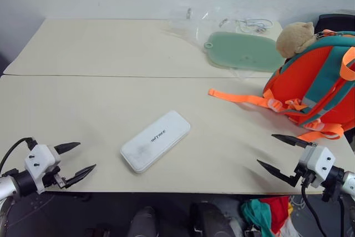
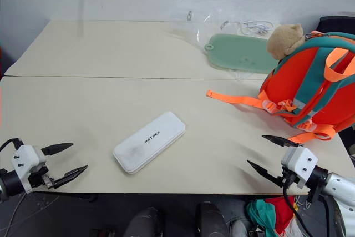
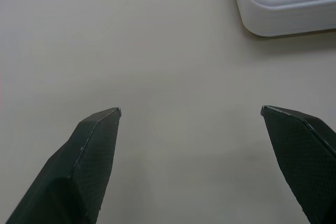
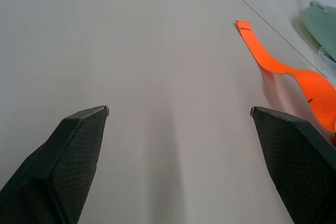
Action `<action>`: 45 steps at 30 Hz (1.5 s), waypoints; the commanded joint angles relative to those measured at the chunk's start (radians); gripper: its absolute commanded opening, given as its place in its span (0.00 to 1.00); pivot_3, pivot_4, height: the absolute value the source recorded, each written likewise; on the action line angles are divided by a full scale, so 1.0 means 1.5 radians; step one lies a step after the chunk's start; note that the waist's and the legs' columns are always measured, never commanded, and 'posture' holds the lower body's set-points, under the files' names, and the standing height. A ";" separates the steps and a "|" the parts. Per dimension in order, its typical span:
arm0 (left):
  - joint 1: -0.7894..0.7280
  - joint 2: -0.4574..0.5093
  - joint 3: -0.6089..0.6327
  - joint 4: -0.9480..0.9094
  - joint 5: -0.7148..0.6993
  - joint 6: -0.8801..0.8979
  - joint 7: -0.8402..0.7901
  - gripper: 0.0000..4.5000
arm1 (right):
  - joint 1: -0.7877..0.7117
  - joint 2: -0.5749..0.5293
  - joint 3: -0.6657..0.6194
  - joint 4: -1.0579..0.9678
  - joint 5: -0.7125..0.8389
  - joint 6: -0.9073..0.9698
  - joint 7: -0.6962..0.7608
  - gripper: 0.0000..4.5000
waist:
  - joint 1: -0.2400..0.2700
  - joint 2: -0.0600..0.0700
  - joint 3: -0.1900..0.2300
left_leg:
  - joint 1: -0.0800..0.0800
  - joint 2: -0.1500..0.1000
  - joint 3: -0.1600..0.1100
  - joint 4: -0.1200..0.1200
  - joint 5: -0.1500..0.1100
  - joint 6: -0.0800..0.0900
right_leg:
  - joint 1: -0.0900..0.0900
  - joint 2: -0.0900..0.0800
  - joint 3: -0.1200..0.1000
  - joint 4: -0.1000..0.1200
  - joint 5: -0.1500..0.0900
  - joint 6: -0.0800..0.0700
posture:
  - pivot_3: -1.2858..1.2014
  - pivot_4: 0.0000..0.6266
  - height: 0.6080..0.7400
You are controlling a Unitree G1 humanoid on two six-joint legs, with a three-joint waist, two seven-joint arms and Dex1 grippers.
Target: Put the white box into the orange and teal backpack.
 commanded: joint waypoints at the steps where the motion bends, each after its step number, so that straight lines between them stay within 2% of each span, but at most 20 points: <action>1: 0.009 -0.002 0.021 -0.015 -0.017 0.001 -0.006 1.00 | -0.011 -0.007 -0.013 -0.002 0.016 0.001 -0.001 0.99 | 0.000 0.000 0.000 | 0.000 0.000 0.000 0.000 0.000 0.000 | 0.000 0.000 0.000 0.000 0.000 0.000 | 0.52 0.24 1.00; 7: 0.021 -0.003 0.028 -0.040 -0.053 0.046 -0.014 1.00 | -0.046 0.000 0.014 0.006 0.012 0.014 0.001 0.99 | 0.000 0.000 0.000 | 0.000 0.000 0.000 0.000 0.000 0.000 | 0.000 0.000 0.000 0.000 0.000 0.000 | 0.52 0.24 1.00; 14: 0.068 0.019 0.077 -0.105 -0.130 0.157 -0.044 1.00 | -0.157 0.011 0.071 -0.048 0.080 0.159 -0.028 0.99 | -0.003 0.000 0.000 | 0.000 0.000 0.000 0.000 0.000 0.000 | 0.000 0.000 0.000 0.001 0.000 0.000 | 0.52 0.24 1.00; 15: 0.076 0.020 0.091 -0.116 -0.143 0.176 -0.046 1.00 | -0.186 0.007 0.091 -0.063 0.093 0.202 -0.028 0.95 | -0.006 0.000 0.000 | 0.000 0.000 0.000 0.000 0.000 0.000 | 0.000 0.000 0.000 0.001 0.000 0.000 | 0.52 0.24 1.00; 17: 0.104 0.026 0.101 -0.146 -0.159 0.211 -0.063 0.91 | -0.250 -0.004 0.149 -0.083 0.086 0.293 -0.034 0.86 | -0.008 0.000 0.000 | 0.000 0.000 0.000 0.000 0.000 0.000 | -0.001 0.000 0.000 0.001 0.000 0.000 | 0.52 0.24 1.00; 19: 0.133 0.028 0.077 -0.176 -0.136 0.207 -0.080 0.81 | -0.308 -0.001 0.204 -0.081 0.052 0.347 -0.044 0.72 | -0.008 0.000 0.000 | 0.000 0.000 0.000 0.000 0.000 0.000 | -0.001 0.000 0.000 0.001 0.000 0.000 | 0.52 0.24 1.00; 24: 0.144 0.015 -0.021 -0.226 -0.056 0.168 -0.065 0.44 | -0.416 0.059 0.314 0.003 -0.074 0.322 -0.098 0.32 | -0.004 0.000 0.000 | -0.002 0.000 0.000 0.000 0.000 0.000 | -0.002 0.000 0.000 0.000 0.000 -0.001 | 0.52 0.24 1.00; 28: 0.087 -0.015 -0.089 -0.239 -0.028 0.173 -0.014 0.16 | -0.394 0.066 0.359 0.020 -0.165 0.302 -0.140 0.02 | 0.002 0.000 0.000 | -0.003 -0.001 0.000 0.001 0.000 -0.001 | -0.001 -0.001 0.000 -0.001 0.000 -0.001 | 0.52 0.24 1.00; 30: 0.063 -0.024 -0.109 -0.236 -0.017 0.181 0.007 0.02 | -0.368 0.115 0.356 -0.006 -0.147 0.334 -0.179 0.00 | 0.000 -0.001 0.000 | -0.003 -0.001 0.000 0.001 0.000 0.000 | -0.001 -0.001 0.000 -0.001 0.000 0.000 | 0.52 0.24 1.00; 31: 0.052 -0.024 -0.117 -0.231 -0.009 0.181 0.014 0.01 | -0.362 0.135 0.352 -0.012 -0.145 0.337 -0.200 0.00 | -0.001 -0.001 -0.001 | -0.003 0.000 0.000 0.001 0.000 0.000 | -0.001 0.000 0.000 -0.001 0.000 0.000 | 0.52 0.24 1.00; 38: 0.003 -0.038 -0.121 -0.203 -0.022 0.203 0.041 0.01 | -0.413 0.183 0.372 0.147 -0.219 0.164 -0.237 0.00 | -0.015 -0.001 0.000 | -0.001 0.000 0.000 0.001 0.001 0.000 | -0.001 0.000 0.000 0.002 0.000 0.000 | 0.52 0.24 1.00; 43: -0.010 -0.036 -0.113 -0.203 -0.045 0.232 0.032 0.01 | -0.443 0.243 0.373 0.234 -0.236 0.098 -0.267 0.00 | -0.018 -0.001 0.000 | -0.001 0.000 0.000 0.000 0.002 -0.002 | -0.002 0.001 0.000 0.002 0.000 0.000 | 0.52 0.24 1.00; 45: -0.015 -0.038 -0.109 -0.206 -0.061 0.246 0.032 0.01 | -0.445 0.261 0.374 0.255 -0.220 0.071 -0.245 0.00 | -0.020 -0.001 0.000 | -0.001 0.000 0.000 0.001 0.002 -0.002 | -0.002 0.001 0.000 0.003 0.000 0.000 | 0.52 0.24 1.00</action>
